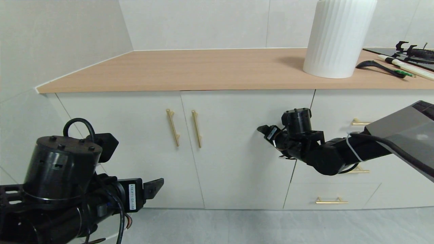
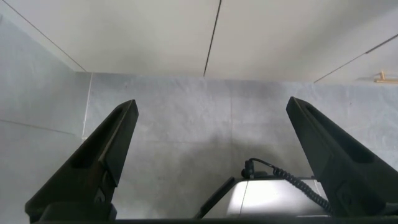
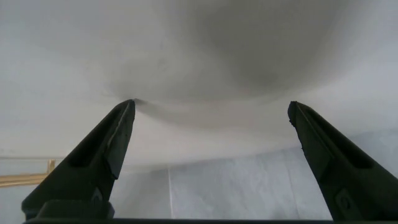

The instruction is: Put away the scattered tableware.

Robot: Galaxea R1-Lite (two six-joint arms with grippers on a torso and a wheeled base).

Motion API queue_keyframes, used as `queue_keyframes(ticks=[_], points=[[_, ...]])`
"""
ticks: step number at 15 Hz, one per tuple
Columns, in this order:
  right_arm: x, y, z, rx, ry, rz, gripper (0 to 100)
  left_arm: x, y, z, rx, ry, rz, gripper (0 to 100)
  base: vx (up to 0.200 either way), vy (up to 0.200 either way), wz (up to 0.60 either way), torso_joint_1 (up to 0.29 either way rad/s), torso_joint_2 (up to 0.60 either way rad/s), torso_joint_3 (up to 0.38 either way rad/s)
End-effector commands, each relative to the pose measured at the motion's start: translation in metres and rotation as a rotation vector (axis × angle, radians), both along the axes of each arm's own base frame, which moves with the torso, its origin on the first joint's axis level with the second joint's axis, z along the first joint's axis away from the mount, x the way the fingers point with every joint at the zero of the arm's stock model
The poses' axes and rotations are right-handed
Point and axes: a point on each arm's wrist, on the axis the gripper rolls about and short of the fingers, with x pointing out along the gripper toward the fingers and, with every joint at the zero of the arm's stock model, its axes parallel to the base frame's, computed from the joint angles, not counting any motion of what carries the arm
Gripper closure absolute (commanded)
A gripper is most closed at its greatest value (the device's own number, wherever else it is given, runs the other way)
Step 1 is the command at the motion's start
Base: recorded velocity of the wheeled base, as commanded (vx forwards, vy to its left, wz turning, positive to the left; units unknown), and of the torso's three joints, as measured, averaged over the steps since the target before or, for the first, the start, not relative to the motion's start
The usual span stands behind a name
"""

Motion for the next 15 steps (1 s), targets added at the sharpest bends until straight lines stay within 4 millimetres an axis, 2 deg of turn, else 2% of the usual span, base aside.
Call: queue_keyframes(ticks=[1, 6, 8, 9, 12, 13, 14, 15], points=[[0.004, -0.002, -0.002, 0.000, 0.000, -0.012, 0, 0.000, 0.000, 0.000, 0.001, 0.001, 0.000, 0, 0.000, 0.000, 0.00, 0.000, 0.00, 0.000], [-0.003, -0.004, 0.004, 0.001, -0.003, -0.005, 0, 0.000, 0.000, 0.000, 0.000, 0.000, 0.000, 0, 0.000, 0.000, 0.00, 0.000, 0.00, 0.000], [-0.021, -0.012, 0.035, 0.020, -0.053, 0.000, 0, -0.004, 0.003, 0.005, -0.017, -0.023, 0.003, 0, 0.000, 0.000, 0.00, 0.000, 0.00, 0.000], [-0.034, -0.019, 0.054, 0.027, -0.087, 0.000, 0, -0.007, 0.005, 0.009, -0.030, -0.041, 0.009, 0, 0.000, 0.000, 0.00, 0.000, 0.00, 0.000], [-0.096, -0.052, 0.101, -0.048, -0.196, 0.025, 0, -0.025, 0.027, 0.025, -0.087, -0.144, 0.055, 0, 0.000, 0.000, 0.00, 0.000, 0.00, 0.000], [-0.114, -0.062, 0.110, -0.076, -0.226, 0.019, 0, -0.035, 0.034, 0.026, -0.097, -0.165, 0.060, 0, 0.000, 0.000, 0.00, 0.000, 0.00, 0.000], [-0.151, -0.079, 0.118, -0.150, -0.264, 0.021, 0, -0.056, 0.047, 0.025, -0.094, -0.208, 0.062, 0, 0.000, 0.000, 0.00, 0.000, 0.00, 0.000], [-0.168, -0.088, 0.118, -0.199, -0.278, 0.028, 0, -0.067, 0.054, 0.023, -0.082, -0.234, 0.059, 0, 0.000, 0.000, 0.00, 0.000, 0.00, 0.000]])
